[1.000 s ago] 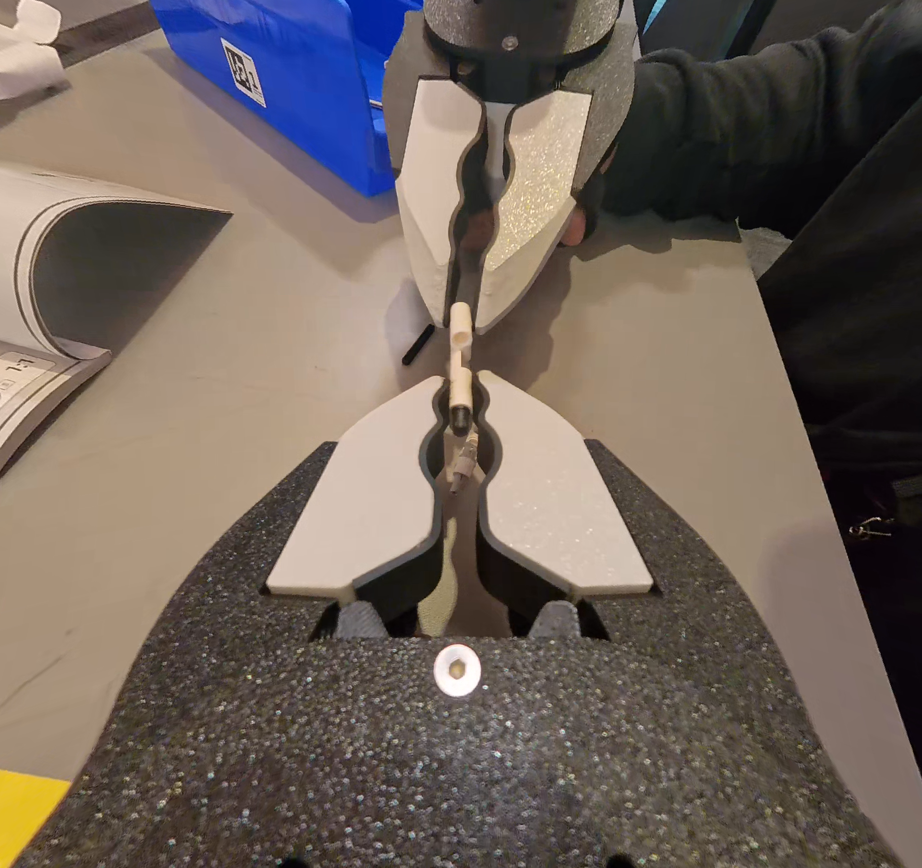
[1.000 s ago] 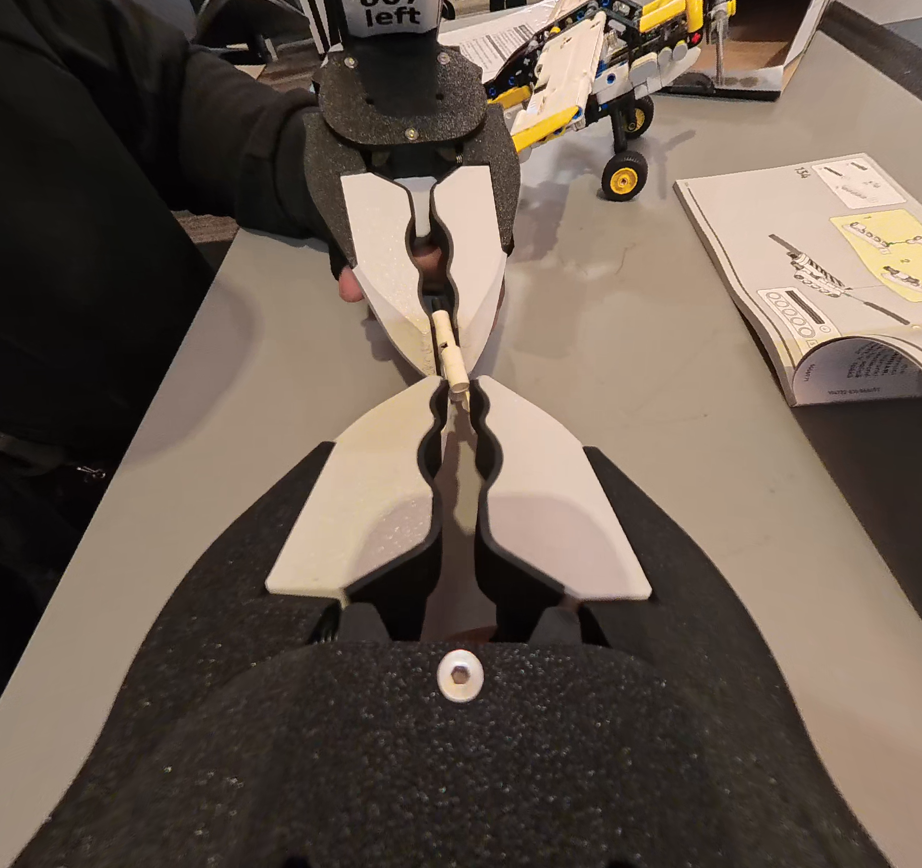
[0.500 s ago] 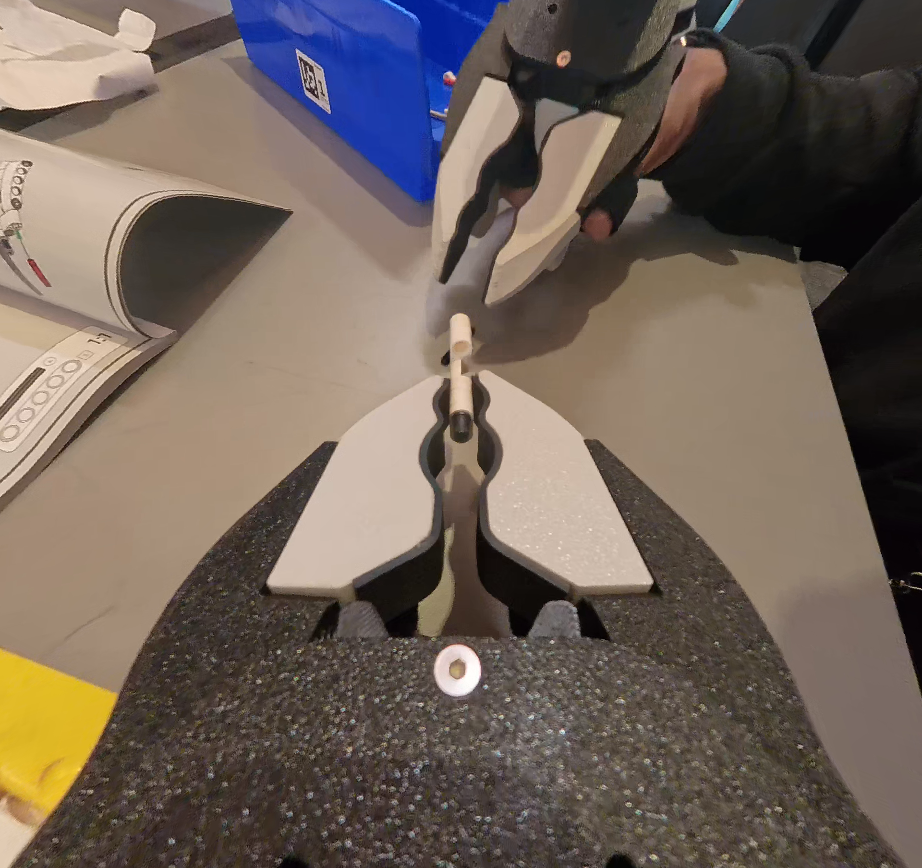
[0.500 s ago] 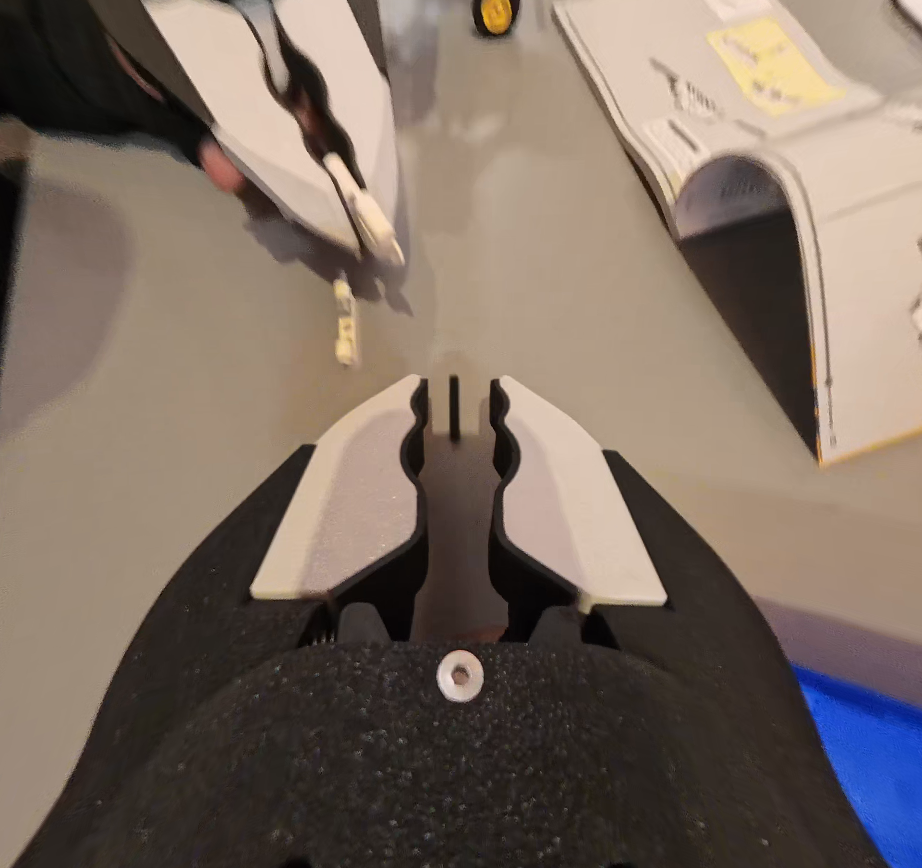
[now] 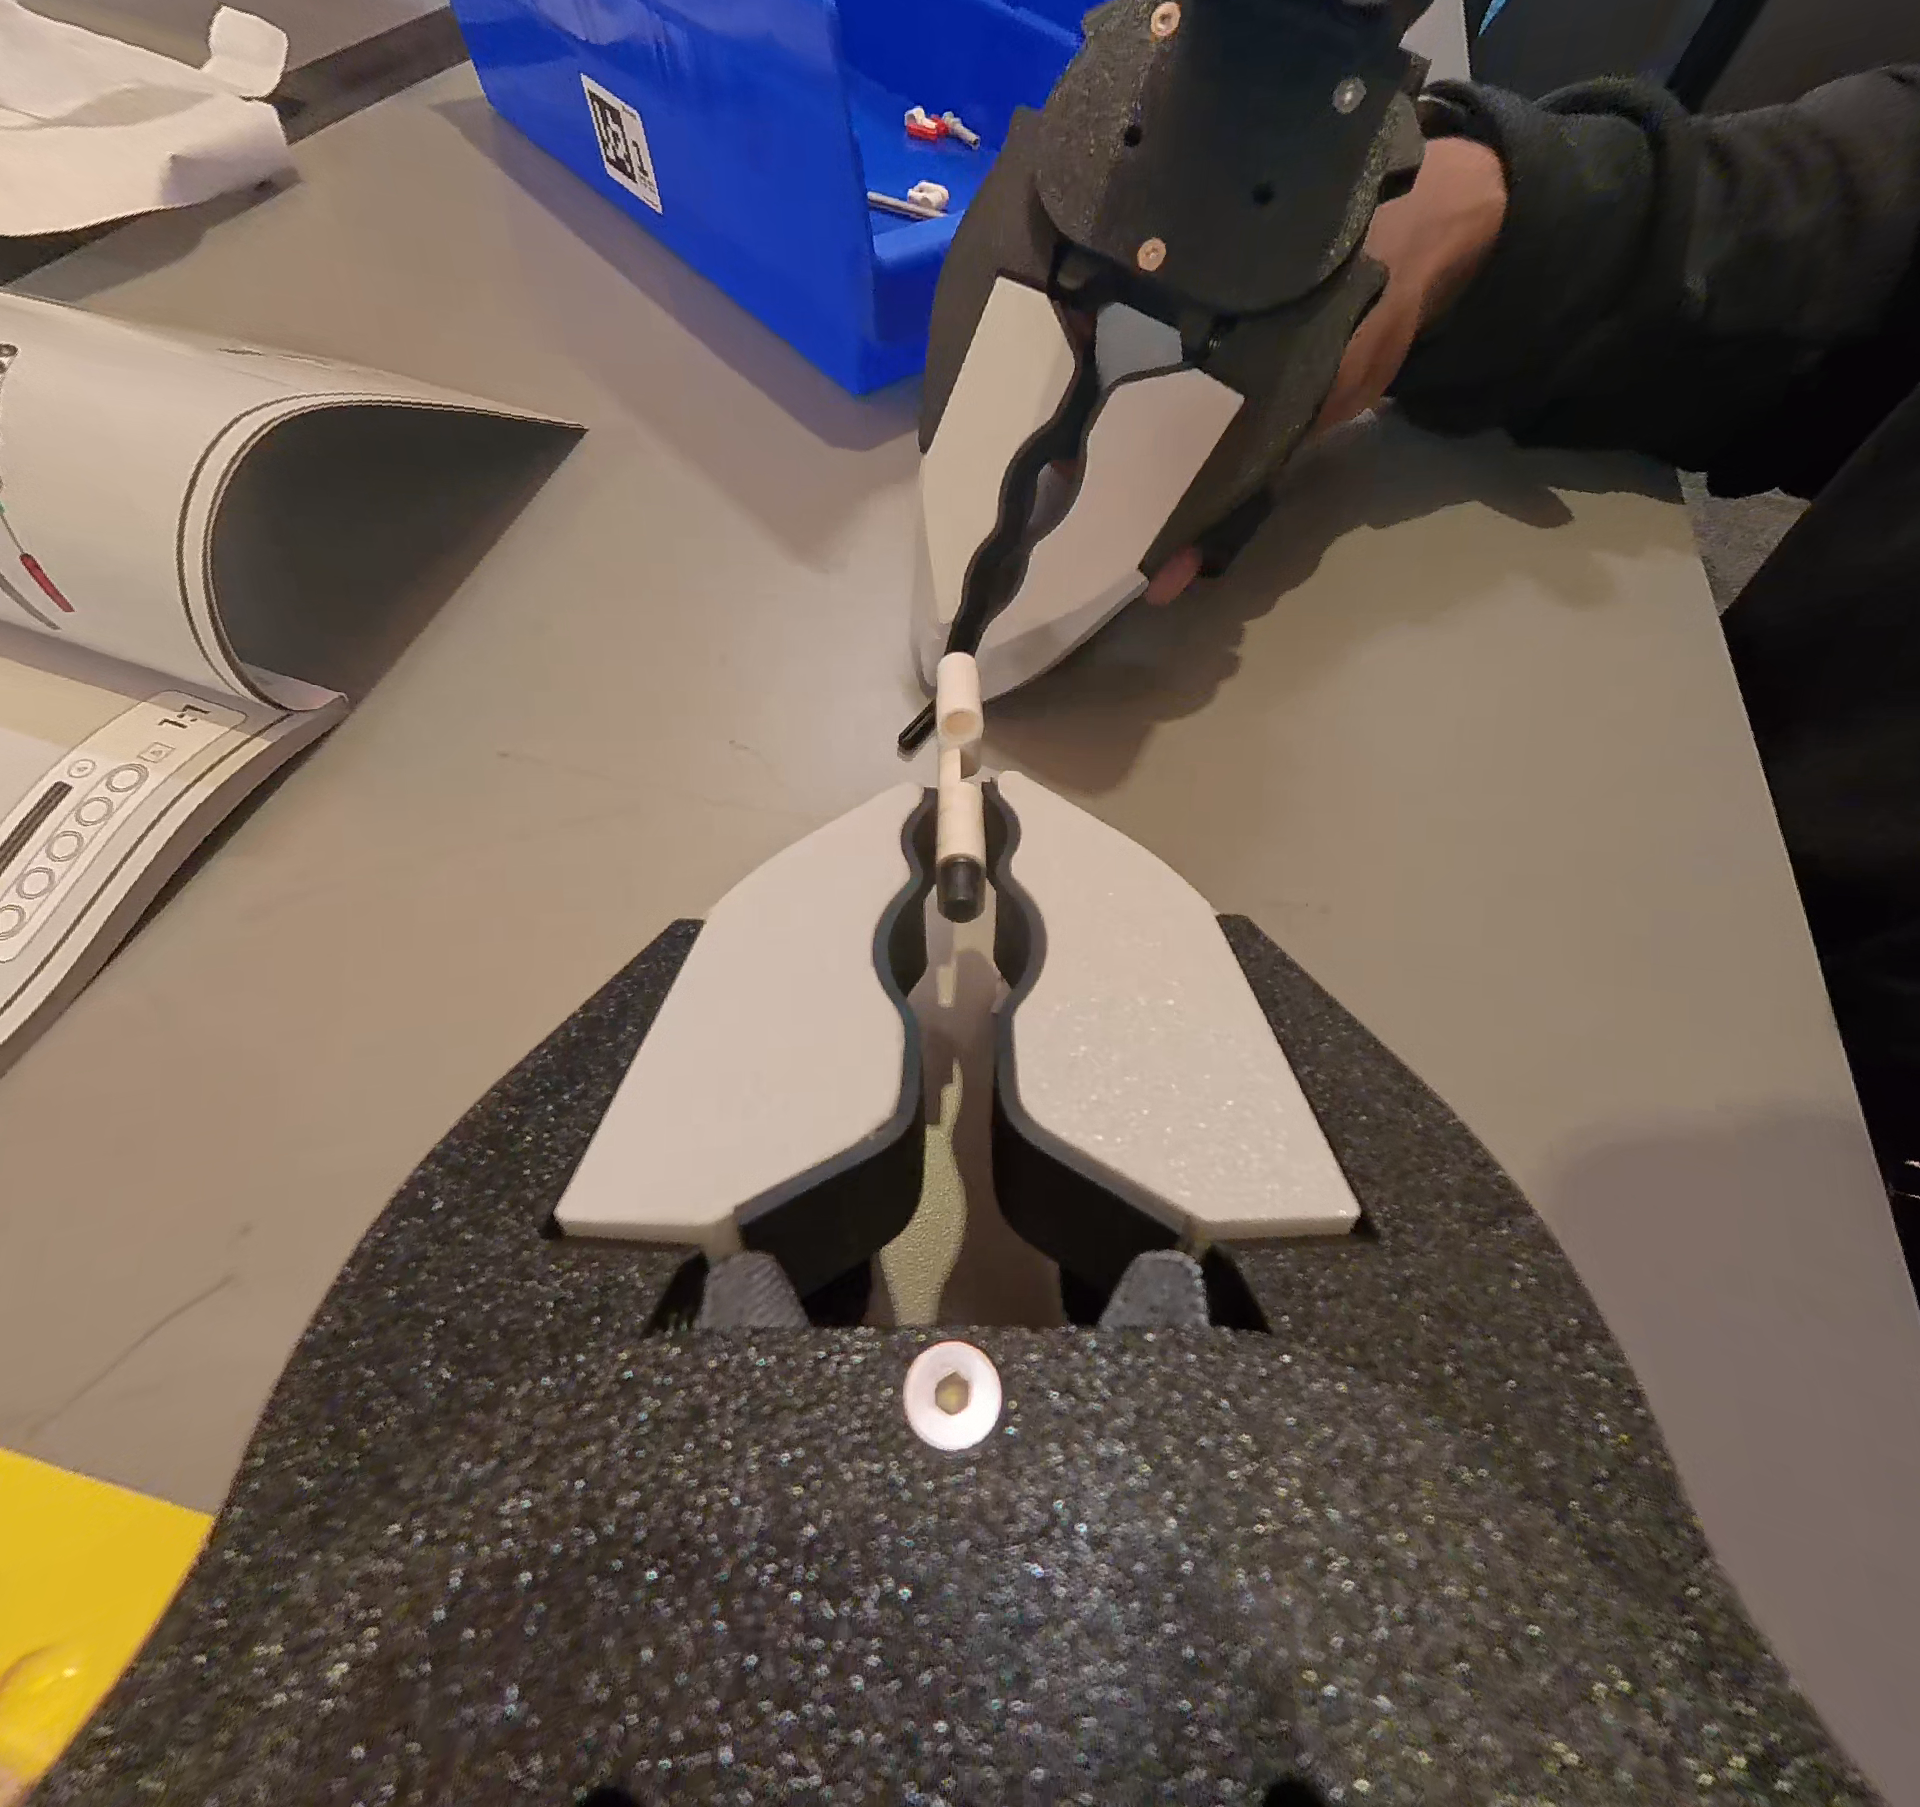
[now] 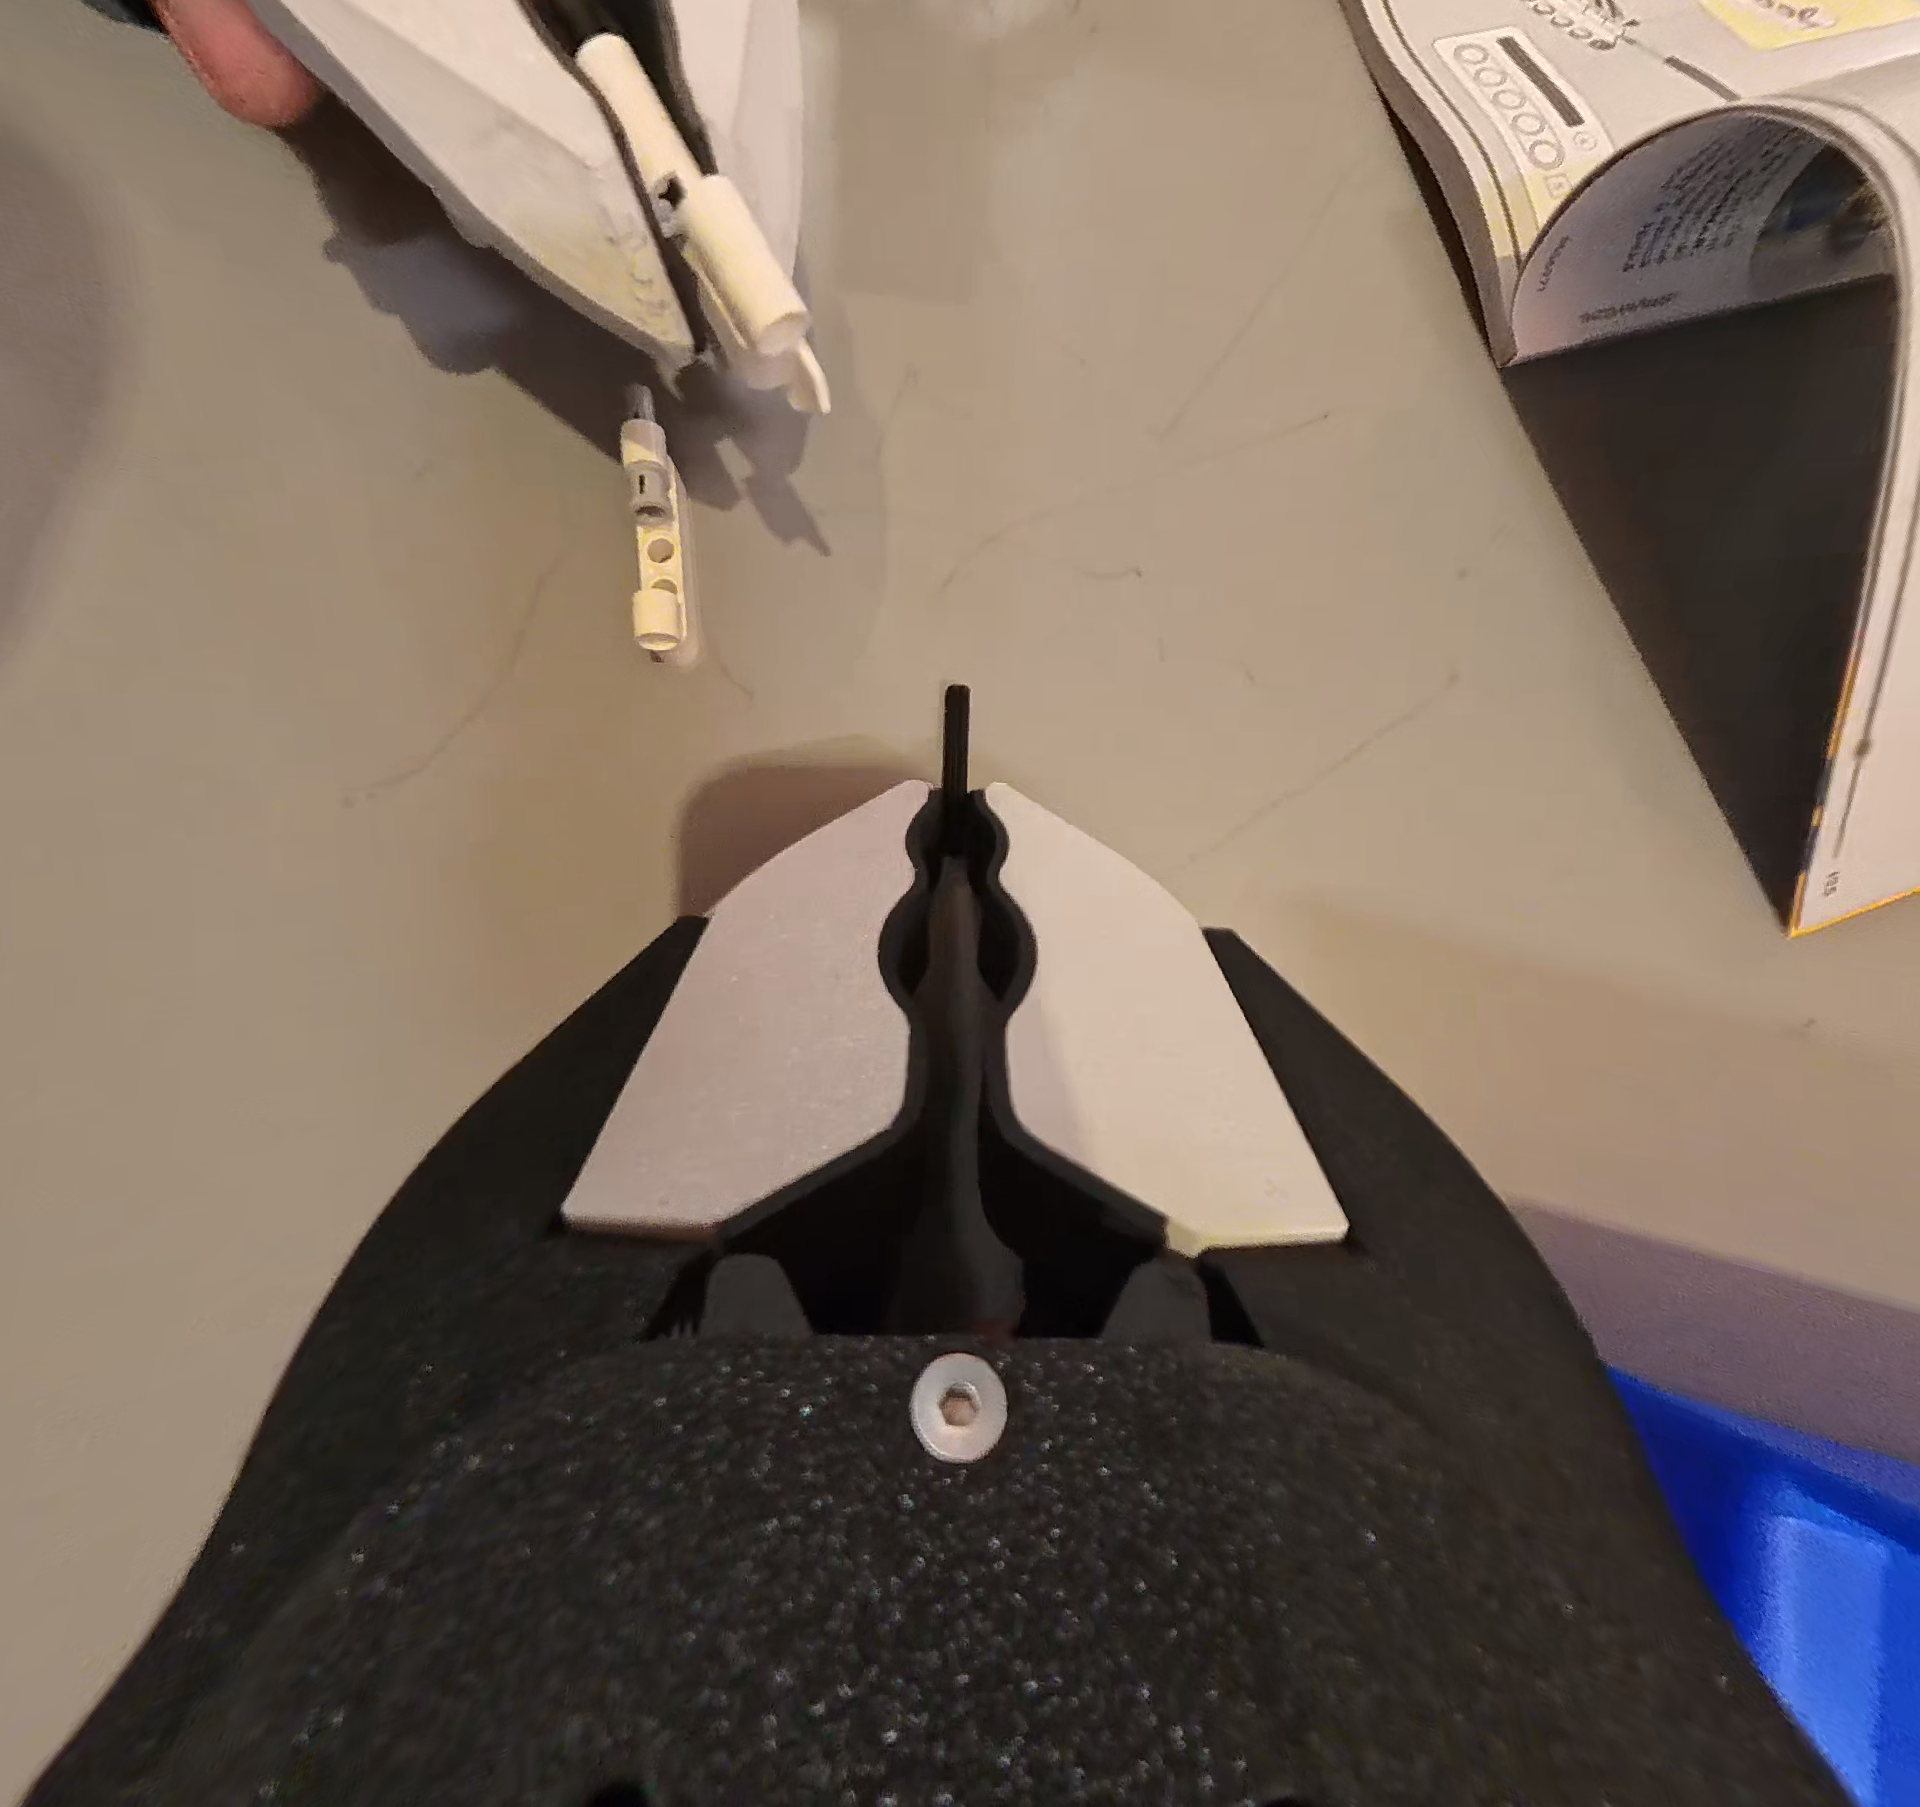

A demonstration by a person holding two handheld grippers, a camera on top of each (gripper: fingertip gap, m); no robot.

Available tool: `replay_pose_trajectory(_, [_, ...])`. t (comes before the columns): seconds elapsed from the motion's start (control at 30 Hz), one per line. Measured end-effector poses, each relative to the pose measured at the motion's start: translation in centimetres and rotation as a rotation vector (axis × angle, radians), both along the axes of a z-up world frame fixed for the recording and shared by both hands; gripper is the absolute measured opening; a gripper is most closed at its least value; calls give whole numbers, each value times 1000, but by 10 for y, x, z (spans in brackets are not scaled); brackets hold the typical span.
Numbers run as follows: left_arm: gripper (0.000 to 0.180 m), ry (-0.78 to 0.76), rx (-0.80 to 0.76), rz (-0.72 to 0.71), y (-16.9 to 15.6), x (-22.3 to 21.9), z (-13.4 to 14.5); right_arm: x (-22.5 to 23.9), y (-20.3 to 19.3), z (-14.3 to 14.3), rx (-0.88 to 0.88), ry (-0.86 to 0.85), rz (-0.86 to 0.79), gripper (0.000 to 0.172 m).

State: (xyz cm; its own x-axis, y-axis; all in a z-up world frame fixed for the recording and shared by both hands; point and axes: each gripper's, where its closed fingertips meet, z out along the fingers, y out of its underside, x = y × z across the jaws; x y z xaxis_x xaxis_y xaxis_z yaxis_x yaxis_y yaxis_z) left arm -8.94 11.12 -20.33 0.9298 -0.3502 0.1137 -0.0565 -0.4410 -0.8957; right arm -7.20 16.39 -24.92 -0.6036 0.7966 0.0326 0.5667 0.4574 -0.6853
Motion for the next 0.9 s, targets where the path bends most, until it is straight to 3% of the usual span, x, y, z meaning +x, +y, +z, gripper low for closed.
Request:
replay_pose_trajectory(0.3, [8, -32, -26, -37, -3, 4, -2, -6, -16, 29, 54, 301, 149, 3])
replay_pose_trajectory(0.57, [8, -115, -63, -66, -6, 6, -2, -3, -28, 55, 261, 589, 251, 3])
replay_pose_trajectory(0.9, [8, -132, -72, -114, -9, 12, -2, -1, -34, 55, 329, 625, 268, 4])
